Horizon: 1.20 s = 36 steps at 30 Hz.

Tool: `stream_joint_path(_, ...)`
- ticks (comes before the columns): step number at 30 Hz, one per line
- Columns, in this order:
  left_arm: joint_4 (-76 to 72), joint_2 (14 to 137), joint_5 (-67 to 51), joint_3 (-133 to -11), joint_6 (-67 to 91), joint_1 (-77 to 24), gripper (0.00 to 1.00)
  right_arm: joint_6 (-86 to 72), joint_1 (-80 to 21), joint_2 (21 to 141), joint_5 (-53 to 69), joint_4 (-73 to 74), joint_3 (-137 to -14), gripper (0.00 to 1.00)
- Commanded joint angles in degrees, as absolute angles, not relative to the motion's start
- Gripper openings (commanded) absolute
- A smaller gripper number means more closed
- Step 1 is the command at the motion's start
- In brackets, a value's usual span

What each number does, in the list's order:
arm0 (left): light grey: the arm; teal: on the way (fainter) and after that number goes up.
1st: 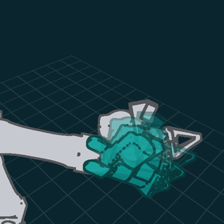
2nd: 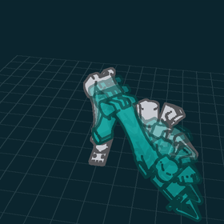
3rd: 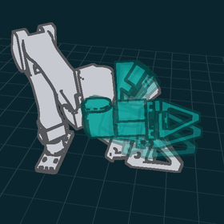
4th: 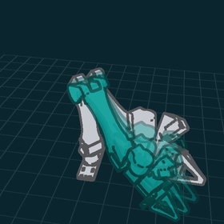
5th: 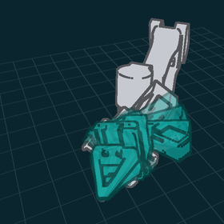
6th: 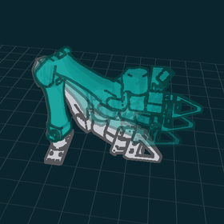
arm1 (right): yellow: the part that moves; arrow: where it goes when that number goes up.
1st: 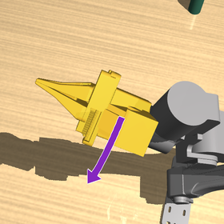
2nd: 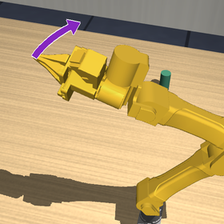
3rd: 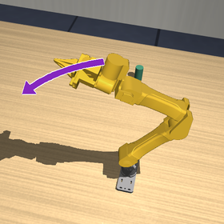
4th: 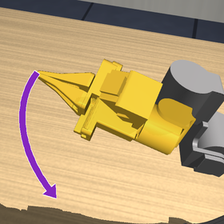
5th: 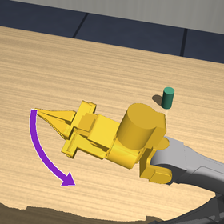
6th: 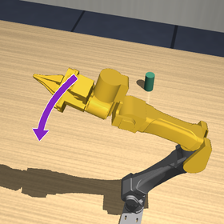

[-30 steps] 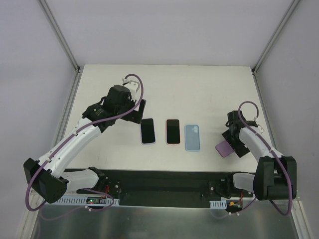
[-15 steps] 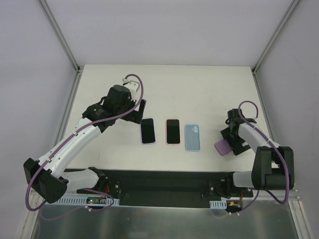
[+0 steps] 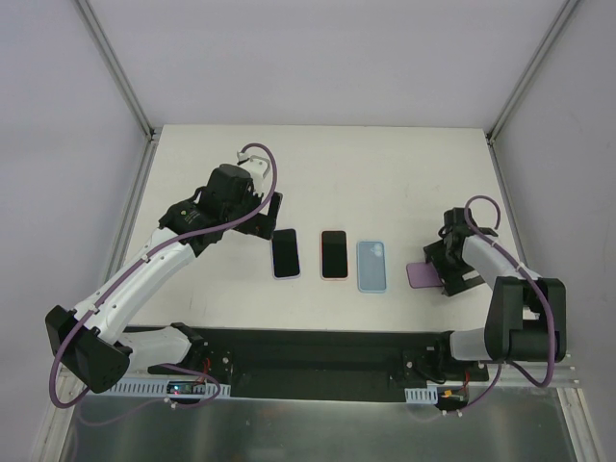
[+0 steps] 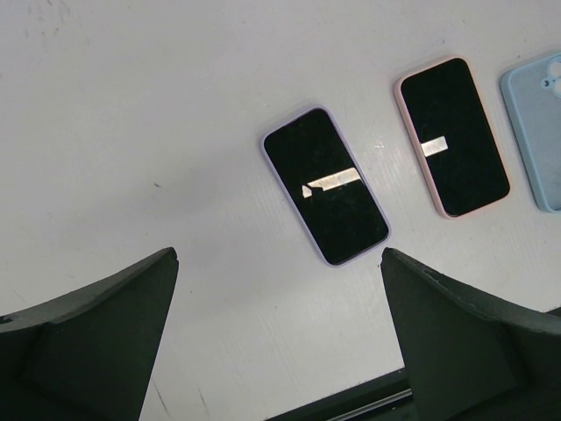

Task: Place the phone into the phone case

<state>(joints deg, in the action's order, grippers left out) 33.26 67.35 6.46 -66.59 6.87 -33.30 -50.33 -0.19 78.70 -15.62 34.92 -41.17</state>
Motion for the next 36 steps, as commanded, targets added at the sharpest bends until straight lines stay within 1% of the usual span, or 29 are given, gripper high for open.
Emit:
stream_joint_path(1,32.52,65.92,5.80,-66.09,7.56,-33.22,0.99,-52.73,2.37,78.40,-10.21,39.29,-42.62,0.98)
stream_joint_path(4,32.52,65.92,5.80,-66.18,7.56,-33.22,0.99,-54.39,3.16,78.66,-8.44,40.08,-43.68,0.98)
stream_joint_path(19,32.52,65.57,5.62,-66.18,7.47,-33.22,0.99,-57.22,5.54,83.84,-8.17,43.33,-49.30,0.98)
stream_joint_path(30,32.52,66.00,5.27,-66.36,7.47,-33.14,0.99,-60.03,5.71,88.33,-7.56,42.63,-47.55,0.99)
stream_joint_path(31,32.52,66.01,5.27,-66.36,7.56,-33.22,0.99,-59.86,5.71,88.68,-7.30,42.37,-47.29,0.94)
stream_joint_path(33,32.52,66.27,5.01,-66.36,7.56,-33.22,0.99,-59.68,5.71,89.82,-6.86,41.75,-47.20,0.88)
stream_joint_path(34,32.52,66.18,4.84,-66.36,7.56,-33.22,0.99,-59.59,5.71,90.09,-6.68,41.57,-47.11,0.82)
stream_joint_path(36,32.52,66.18,4.75,-66.36,7.56,-33.22,0.99,-59.24,5.71,90.70,-7.12,41.40,-46.76,0.78)
